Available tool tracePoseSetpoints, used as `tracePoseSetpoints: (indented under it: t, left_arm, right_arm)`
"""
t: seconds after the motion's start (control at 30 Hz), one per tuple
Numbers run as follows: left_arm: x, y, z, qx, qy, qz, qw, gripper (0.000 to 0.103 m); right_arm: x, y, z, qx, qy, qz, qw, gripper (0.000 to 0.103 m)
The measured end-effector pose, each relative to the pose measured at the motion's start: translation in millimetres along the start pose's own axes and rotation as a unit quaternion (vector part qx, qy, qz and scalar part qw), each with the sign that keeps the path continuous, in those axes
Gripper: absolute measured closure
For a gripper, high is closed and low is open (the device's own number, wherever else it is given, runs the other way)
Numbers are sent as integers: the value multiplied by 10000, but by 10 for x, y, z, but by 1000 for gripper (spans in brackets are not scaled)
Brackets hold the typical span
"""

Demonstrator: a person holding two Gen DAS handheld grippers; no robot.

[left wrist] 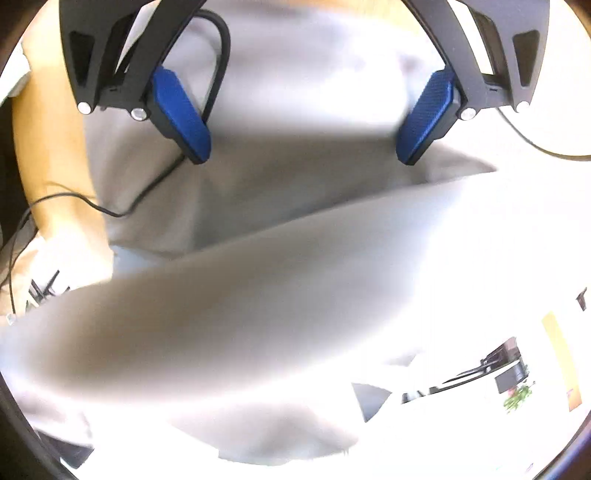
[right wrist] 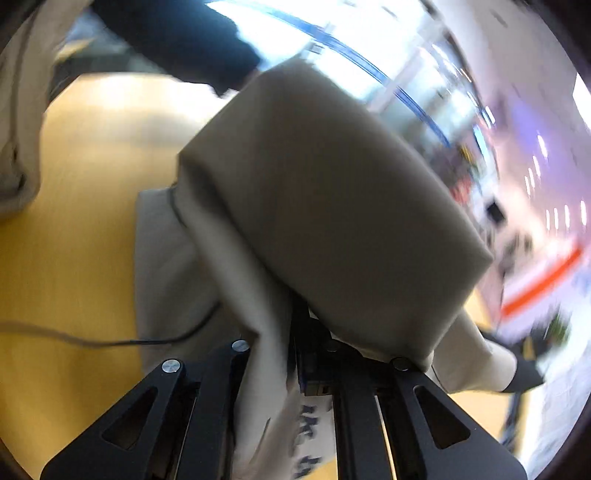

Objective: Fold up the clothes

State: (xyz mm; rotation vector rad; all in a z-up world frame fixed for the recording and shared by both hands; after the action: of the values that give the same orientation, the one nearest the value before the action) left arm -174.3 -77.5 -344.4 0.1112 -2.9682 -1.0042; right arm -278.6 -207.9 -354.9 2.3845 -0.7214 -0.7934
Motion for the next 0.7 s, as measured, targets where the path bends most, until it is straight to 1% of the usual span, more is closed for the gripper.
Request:
tracePoseSetpoints:
  t: [0.03,0.1,0.17,0.2,0.23,0.33,0.37,0.4,0.47,0.57,0.63,0.7]
  left_arm:
    - [7,-56,-64,33,5,-68,10000,1]
    - [-45,-180,-171,154,-62,-118,9998,1]
    - [-201,-304,-223,343,-128,95,9993,1]
    - [-288,-342,-251,376,-182,169,9990,1]
    - [-348,-366,-266,385,-200,194,9989,1]
    - [-467,-447,-274,376,-233,119,9989,1]
    - [-476,-468,-287,370,-231,95,9990,1]
    - [-485,-489,-300,363,-229,71,9991,1]
    - [-505,-533,-328,358,-226,34,9991,1]
    - [-569,-637,-435,464,-244,22,9986,1]
    - [-604,-730,-565,576,-211,-45,9981,3]
    - [-636,-853,-807,708,-102,-188,9973,10]
  right_arm:
    - [-28,41,60,26,-19,318,9995,96]
    - [-121,269,159,-124,-145,866,9961,96]
    - [-237,547,235,-376,-288,1369,9894,96]
    - [-275,696,286,-536,-346,1465,9871,96]
    - [-279,851,360,-667,-383,1411,9870,96]
    - [-141,1075,766,-609,-236,1200,9906,96]
    - [-290,1059,988,-549,-147,1155,9917,96]
    - [-330,1100,1119,-554,-54,1155,9917,96]
    - [-287,1242,1297,-614,128,1181,9910,96]
    - [-252,1459,1474,-771,267,1063,9910,96]
    - [-183,1526,1616,-754,371,844,9929,96]
    - [-135,1603,1760,-750,486,644,9939,96]
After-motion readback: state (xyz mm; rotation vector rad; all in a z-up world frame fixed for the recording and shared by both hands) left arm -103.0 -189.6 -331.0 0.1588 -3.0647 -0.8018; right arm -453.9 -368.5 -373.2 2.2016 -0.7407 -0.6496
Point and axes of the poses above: each gripper's, at about its wrist camera, not at the fingertips, and z roughly the way its jaws point, x to its left, y to its top, the point moved 9 cm from there along z, roughly the way its jaws point, and after that the axes turned 2 degrees about -x, right-handed, at the moved point
